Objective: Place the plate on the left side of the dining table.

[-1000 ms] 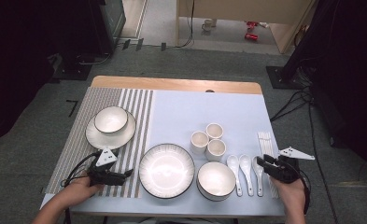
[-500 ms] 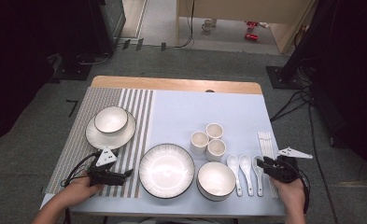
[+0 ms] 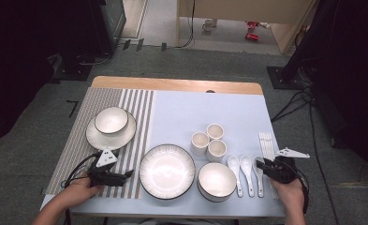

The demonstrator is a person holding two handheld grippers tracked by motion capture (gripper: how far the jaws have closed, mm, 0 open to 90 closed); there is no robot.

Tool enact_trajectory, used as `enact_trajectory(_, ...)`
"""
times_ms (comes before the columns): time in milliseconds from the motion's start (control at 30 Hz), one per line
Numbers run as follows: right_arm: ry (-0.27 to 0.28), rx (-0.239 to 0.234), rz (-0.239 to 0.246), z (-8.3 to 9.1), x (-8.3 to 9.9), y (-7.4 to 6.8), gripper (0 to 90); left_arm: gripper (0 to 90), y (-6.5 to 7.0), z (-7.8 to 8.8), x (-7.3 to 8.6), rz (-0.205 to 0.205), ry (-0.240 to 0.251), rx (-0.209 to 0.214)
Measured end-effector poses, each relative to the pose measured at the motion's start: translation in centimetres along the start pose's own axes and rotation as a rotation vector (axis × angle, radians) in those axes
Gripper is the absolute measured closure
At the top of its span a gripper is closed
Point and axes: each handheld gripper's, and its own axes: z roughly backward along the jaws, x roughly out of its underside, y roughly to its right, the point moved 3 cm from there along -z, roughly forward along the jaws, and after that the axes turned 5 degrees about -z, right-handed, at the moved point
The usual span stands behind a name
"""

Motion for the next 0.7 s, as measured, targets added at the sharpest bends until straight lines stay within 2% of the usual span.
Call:
enact_trajectory(300,0.009,0.008,0.006,0.25,-0.32,-0.20,79.0,13.0,0.00,0.00,0.00,0.000,0.000,0.000)
enact_trajectory(467,0.018,-0.016,-0.010,0.36,-0.60,-0.36,84.7,13.0,0.00,0.00,0.00,-0.001,0.000,0.000)
enact_trajectory(700,0.015,-0.019,-0.025,0.31,-0.91,-0.27,85.4,13.0,0.00,0.00,0.00,-0.001,0.000,0.000)
